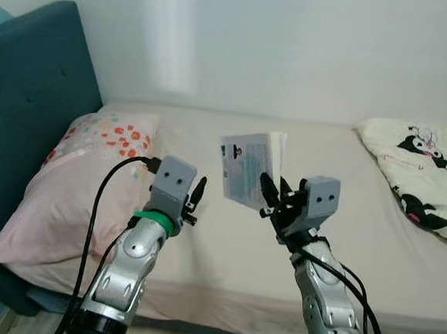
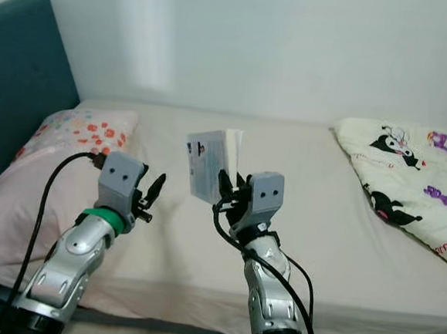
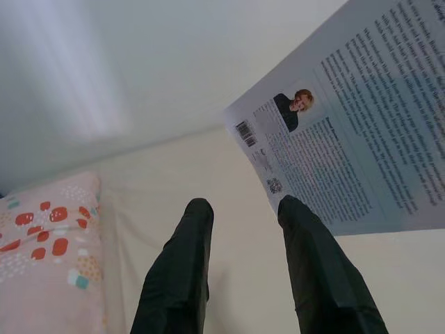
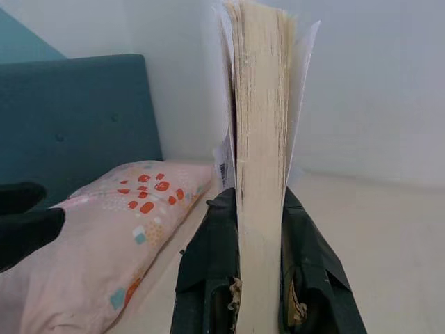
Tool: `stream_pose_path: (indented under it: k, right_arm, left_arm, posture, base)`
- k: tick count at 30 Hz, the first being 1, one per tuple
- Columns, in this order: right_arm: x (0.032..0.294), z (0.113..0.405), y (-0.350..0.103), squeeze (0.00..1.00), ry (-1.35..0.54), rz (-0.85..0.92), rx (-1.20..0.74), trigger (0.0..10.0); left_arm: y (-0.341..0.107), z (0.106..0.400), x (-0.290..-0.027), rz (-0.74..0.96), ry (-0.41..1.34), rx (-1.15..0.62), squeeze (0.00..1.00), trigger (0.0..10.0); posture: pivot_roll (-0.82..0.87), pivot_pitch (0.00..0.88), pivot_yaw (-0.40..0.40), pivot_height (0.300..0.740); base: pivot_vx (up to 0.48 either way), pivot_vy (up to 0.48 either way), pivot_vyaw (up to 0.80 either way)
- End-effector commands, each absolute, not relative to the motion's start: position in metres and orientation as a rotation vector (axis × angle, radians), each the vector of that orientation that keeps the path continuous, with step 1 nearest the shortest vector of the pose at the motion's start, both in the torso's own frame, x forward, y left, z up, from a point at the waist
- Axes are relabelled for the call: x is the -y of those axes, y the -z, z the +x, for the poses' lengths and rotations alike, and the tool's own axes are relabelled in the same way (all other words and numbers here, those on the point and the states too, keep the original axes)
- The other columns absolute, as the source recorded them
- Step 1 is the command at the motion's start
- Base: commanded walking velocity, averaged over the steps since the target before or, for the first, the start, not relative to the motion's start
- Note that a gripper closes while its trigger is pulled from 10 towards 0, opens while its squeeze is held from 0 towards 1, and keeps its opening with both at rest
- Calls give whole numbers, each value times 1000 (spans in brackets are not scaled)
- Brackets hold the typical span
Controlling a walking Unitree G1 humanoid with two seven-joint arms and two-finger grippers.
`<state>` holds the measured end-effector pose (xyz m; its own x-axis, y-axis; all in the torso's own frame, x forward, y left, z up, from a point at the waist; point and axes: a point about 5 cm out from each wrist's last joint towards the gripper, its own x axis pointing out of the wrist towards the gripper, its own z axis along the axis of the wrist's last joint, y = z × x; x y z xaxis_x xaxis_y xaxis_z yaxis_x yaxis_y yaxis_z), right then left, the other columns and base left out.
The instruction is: Clean up the room
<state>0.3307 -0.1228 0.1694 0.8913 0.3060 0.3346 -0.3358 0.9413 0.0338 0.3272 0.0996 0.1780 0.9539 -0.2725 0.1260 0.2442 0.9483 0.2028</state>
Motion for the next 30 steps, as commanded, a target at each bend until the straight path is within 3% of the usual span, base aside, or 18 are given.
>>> stream_pose_path:
  k: [1,4,30]
  right_arm:
    - [123,329,-176,0,-333,102,376,10000]
    - [123,329,-176,0,-333,102,376,10000]
    - [116,326,-169,0,-363,94,353,10000]
  left_arm:
    - [-175,325,-99,183,268,150,0,10000]
    - [-174,325,-99,180,271,147,0,10000]
    - [-172,326,-98,158,272,125,0,10000]
  posture:
    - [-86,10,95,740]
    - [-86,10,95,740]
    - [-93,17,95,740]
  base:
    - [0,-480,0]
    - [0,-407,0]
    - [0,0,0]
